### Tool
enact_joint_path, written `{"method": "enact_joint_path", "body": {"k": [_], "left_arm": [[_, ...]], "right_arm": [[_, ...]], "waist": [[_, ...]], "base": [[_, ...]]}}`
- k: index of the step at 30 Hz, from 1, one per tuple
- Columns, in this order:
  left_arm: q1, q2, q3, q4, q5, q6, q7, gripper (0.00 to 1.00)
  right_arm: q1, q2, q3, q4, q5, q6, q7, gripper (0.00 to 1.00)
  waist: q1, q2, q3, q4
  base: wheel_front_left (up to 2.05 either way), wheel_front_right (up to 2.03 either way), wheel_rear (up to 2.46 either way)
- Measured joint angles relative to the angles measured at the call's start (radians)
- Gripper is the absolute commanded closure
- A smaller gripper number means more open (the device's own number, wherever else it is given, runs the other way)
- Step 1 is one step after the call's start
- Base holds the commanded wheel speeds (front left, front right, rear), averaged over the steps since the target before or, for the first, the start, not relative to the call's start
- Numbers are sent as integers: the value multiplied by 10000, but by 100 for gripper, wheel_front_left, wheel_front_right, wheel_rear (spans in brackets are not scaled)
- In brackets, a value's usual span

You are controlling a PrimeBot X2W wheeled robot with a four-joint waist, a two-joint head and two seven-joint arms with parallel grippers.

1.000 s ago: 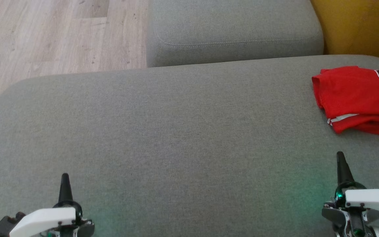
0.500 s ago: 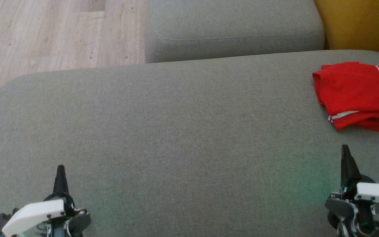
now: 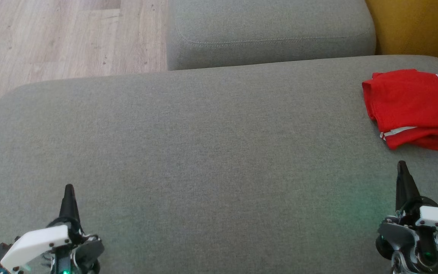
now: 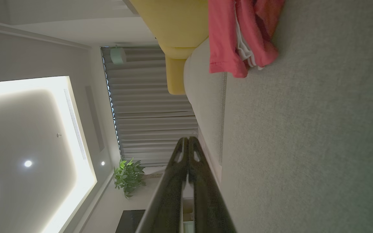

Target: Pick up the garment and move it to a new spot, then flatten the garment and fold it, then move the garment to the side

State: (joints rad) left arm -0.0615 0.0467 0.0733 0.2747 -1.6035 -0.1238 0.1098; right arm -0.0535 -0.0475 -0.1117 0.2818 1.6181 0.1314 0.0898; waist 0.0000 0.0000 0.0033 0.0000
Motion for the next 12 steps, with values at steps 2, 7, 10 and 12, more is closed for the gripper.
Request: {"method": "enact_joint_path", "body": {"k": [2, 7, 10, 12], "left_arm": [[0, -2, 0, 0, 0, 0, 0, 100], [0, -2, 0, 0, 2, 0, 0, 100], [0, -2, 0, 0, 0, 0, 0, 100], [0, -4, 2, 0, 0, 0, 0, 100]], "right_arm": [[0, 2, -8, 0, 0, 0, 0, 100], [0, 2, -25, 0, 0, 0, 2, 100], [0, 2, -33, 0, 0, 0, 13, 100], [0, 2, -36, 0, 0, 0, 48, 100]], "waist": [[0, 0, 0, 0], [0, 0, 0, 0], [0, 0, -1, 0], [0, 0, -1, 0]], "base": [[0, 0, 0], [0, 0, 0], [0, 0, 0], [0, 0, 0]]}}
